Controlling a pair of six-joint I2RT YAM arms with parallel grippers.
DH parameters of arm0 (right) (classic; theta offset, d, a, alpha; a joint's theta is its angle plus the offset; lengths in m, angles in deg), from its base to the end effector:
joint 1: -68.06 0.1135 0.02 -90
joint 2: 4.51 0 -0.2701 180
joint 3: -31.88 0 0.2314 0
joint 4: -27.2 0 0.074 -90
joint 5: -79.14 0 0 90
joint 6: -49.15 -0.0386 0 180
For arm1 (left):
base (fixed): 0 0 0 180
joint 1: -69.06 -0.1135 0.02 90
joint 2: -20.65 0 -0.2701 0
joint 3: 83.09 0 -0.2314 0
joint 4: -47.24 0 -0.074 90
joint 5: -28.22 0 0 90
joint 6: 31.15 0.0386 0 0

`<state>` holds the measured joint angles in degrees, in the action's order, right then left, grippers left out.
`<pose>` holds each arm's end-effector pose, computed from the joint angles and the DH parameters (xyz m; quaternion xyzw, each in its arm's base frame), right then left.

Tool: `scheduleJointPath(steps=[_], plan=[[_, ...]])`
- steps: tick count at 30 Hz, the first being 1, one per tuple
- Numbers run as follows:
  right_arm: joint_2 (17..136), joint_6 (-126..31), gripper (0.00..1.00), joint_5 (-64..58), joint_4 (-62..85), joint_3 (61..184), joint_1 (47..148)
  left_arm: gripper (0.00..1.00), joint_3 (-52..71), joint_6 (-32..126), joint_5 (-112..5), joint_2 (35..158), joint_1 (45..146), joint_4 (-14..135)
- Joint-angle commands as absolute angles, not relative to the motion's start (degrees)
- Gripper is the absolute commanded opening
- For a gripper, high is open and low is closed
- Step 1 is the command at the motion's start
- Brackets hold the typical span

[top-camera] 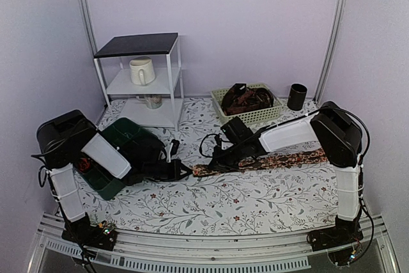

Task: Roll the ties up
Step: Roll the tie at the center of the board.

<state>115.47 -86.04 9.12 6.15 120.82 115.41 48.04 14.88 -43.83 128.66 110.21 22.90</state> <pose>0.2755 0.3186 0.1411 -0.0739 0.9302 0.3446 0.1026 0.2280 -0.2150 0.1085 0.0507 0.8769 -0.4114 0.2436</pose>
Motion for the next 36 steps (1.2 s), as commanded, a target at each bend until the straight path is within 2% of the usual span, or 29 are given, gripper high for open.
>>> scheduleJointPath(steps=[1, 8, 19, 29, 36], plan=[[116.8, -86.3, 0.03, 7.9, 5.2, 119.7, 115.7, 0.0, 46.4, 14.1, -46.8, 130.4, 111.6, 40.8], [116.0, -86.6, 0.03, 7.3, 5.5, 118.8, 115.7, 0.0, 44.2, 12.5, -42.3, 131.7, 112.5, 37.5], [113.9, -86.8, 0.05, 8.8, 9.9, 116.1, 115.4, 0.0, 47.5, 5.7, -34.6, 131.8, 112.2, 10.9], [113.4, -86.7, 0.06, 8.9, 10.5, 115.1, 115.1, 0.0, 43.1, 8.6, -33.6, 135.5, 111.7, 11.1], [110.1, -87.1, 0.02, 8.7, 13.9, 113.1, 114.7, 0.0, 42.1, 10.2, -33.7, 135.8, 111.7, 13.1]])
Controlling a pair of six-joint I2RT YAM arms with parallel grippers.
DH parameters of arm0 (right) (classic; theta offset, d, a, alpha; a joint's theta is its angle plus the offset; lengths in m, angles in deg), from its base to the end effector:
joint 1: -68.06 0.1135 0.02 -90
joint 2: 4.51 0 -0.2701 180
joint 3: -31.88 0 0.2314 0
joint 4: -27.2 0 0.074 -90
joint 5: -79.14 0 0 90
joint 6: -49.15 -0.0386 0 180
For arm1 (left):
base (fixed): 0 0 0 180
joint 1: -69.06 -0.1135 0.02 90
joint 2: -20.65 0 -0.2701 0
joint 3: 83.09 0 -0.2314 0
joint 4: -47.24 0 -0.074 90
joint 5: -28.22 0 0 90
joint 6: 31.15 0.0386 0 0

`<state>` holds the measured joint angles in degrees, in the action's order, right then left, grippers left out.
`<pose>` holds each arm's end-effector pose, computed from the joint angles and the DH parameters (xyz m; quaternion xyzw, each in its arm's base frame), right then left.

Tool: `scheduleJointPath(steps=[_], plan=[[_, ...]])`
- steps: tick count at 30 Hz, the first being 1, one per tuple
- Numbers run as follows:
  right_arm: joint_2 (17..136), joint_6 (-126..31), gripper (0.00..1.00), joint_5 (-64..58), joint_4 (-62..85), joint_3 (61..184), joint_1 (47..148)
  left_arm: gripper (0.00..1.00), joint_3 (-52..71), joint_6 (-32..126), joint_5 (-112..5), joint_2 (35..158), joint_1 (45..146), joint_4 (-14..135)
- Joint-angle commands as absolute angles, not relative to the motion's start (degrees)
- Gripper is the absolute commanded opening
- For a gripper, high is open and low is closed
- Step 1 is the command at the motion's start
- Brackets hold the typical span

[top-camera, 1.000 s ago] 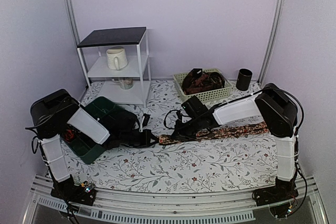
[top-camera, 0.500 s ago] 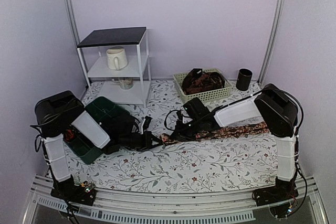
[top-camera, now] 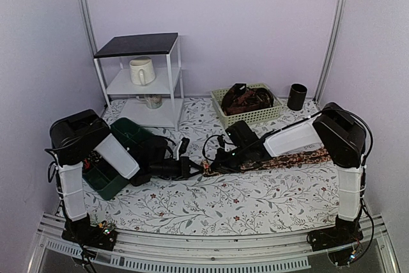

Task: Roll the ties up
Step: Roll the tie at the center of the board.

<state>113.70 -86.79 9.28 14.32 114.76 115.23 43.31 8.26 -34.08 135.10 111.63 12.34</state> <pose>0.2689 0.3097 0.1355 -0.0722 0.9191 0.3673 0.1229 0.2396 -0.2444 0.1099 0.0691 0.8300 -0.5135 0.2065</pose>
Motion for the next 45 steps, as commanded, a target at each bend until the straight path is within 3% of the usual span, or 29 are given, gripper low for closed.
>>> scheduleJointPath(steps=[1, 19, 45], plan=[[110.0, -87.2, 0.01, 9.0, 14.3, 113.0, 114.7, 0.0, 41.9, 10.5, -33.7, 135.9, 111.7, 13.4], [110.2, -89.4, 0.0, 15.2, 22.9, 110.0, 114.5, 0.0, 40.1, 15.1, -32.9, 135.1, 112.0, 17.0], [105.6, -89.2, 0.0, 7.3, 19.5, 106.5, 113.8, 0.03, 37.7, 17.0, -31.7, 134.6, 112.1, 21.2]])
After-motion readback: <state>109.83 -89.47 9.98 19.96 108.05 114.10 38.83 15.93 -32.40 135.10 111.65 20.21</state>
